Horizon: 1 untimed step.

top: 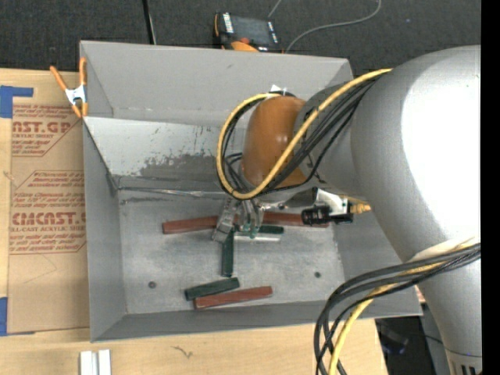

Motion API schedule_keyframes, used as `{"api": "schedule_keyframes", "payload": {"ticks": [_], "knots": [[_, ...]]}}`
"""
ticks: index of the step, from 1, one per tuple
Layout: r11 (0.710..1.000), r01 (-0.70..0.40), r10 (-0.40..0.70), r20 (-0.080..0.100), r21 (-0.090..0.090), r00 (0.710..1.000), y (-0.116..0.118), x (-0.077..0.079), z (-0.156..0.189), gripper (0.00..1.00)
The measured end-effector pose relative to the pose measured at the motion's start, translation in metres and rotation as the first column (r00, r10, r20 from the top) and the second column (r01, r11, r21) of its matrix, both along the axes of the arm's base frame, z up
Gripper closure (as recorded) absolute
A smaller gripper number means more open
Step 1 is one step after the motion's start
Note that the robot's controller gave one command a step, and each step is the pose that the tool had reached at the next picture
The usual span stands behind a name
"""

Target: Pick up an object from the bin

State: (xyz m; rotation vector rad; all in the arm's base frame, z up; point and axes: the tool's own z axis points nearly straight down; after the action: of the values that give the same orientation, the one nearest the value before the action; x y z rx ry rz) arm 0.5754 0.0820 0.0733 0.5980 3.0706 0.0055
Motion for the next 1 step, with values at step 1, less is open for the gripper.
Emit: {"api": "schedule_keyframes", "payload": {"ticks": [1], "knots": [[0.993,-0.117,0.117,-0.006,-0.001,0.993,0.0460,-0.0137,-0.0013,1.00]]}}
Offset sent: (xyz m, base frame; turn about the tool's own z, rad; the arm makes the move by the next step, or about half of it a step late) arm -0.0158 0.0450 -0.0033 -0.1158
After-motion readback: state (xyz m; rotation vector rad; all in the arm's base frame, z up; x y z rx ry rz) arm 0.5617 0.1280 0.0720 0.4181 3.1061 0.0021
